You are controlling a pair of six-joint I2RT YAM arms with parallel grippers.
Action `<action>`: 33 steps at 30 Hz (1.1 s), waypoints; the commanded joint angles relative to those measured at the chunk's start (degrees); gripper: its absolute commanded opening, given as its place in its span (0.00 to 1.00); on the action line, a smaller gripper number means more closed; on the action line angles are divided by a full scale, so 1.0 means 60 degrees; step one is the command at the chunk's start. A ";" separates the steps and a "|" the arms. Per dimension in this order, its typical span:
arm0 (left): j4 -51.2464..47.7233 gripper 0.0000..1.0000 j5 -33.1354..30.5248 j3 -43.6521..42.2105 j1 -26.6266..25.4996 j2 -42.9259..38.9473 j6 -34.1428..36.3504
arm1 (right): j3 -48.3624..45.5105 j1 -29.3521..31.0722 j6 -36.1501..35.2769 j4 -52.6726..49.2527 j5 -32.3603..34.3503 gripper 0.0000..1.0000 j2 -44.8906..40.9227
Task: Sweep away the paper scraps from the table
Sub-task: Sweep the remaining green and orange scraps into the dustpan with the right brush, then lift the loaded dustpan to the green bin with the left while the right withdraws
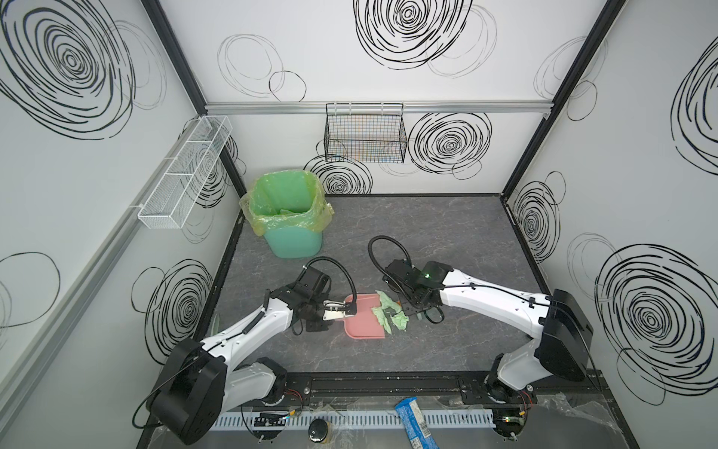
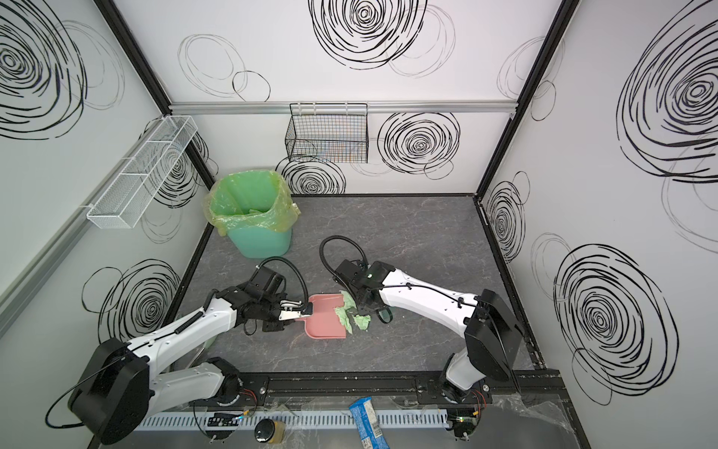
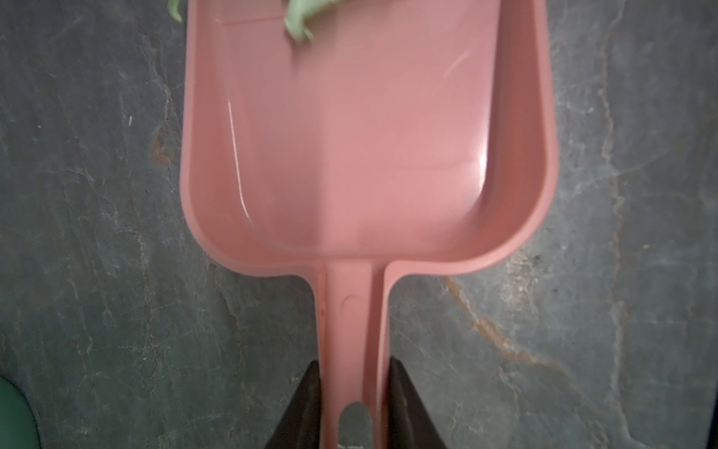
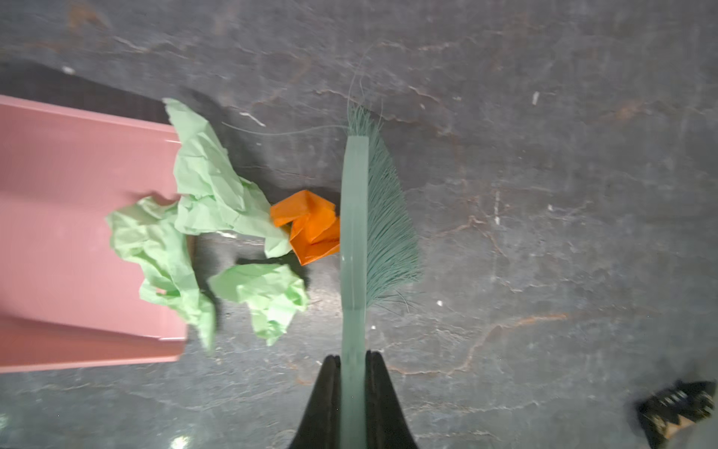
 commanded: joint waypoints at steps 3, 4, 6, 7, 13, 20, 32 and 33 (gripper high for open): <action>0.0323 0.00 0.0105 0.0200 -0.0163 0.0335 -0.0272 | 0.0422 0.0419 0.0036 0.0828 -0.1653 0.00 0.0558; 0.0352 0.00 0.0133 0.0218 -0.0168 0.0377 -0.0287 | 0.0521 0.0470 0.0014 0.0875 -0.1713 0.00 0.0599; 0.0420 0.00 0.0142 0.0233 -0.0171 0.0453 -0.0316 | 0.0705 0.0562 -0.0005 0.0906 -0.1816 0.00 0.0657; 0.0443 0.00 0.0178 0.0247 -0.0176 0.0496 -0.0327 | 0.0773 0.0588 -0.0024 0.0956 -0.1885 0.00 0.0662; 0.0605 0.00 0.0382 0.0266 -0.0176 0.0673 -0.0449 | 0.1115 0.0666 -0.0077 0.1177 -0.2199 0.00 0.0300; 0.0836 0.00 0.0733 0.0147 -0.0107 0.0546 -0.0561 | 0.1555 0.0308 0.0168 0.0355 -0.1148 0.00 -0.0809; 0.0534 0.00 0.2006 0.0630 0.0314 0.0011 -0.0755 | 0.0784 -0.1109 0.0060 -0.0534 0.0671 0.00 -0.3661; 0.0422 0.00 0.2111 0.0739 0.0354 -0.0056 -0.0769 | 0.0640 -0.1256 0.0045 -0.0561 0.0818 0.00 -0.3895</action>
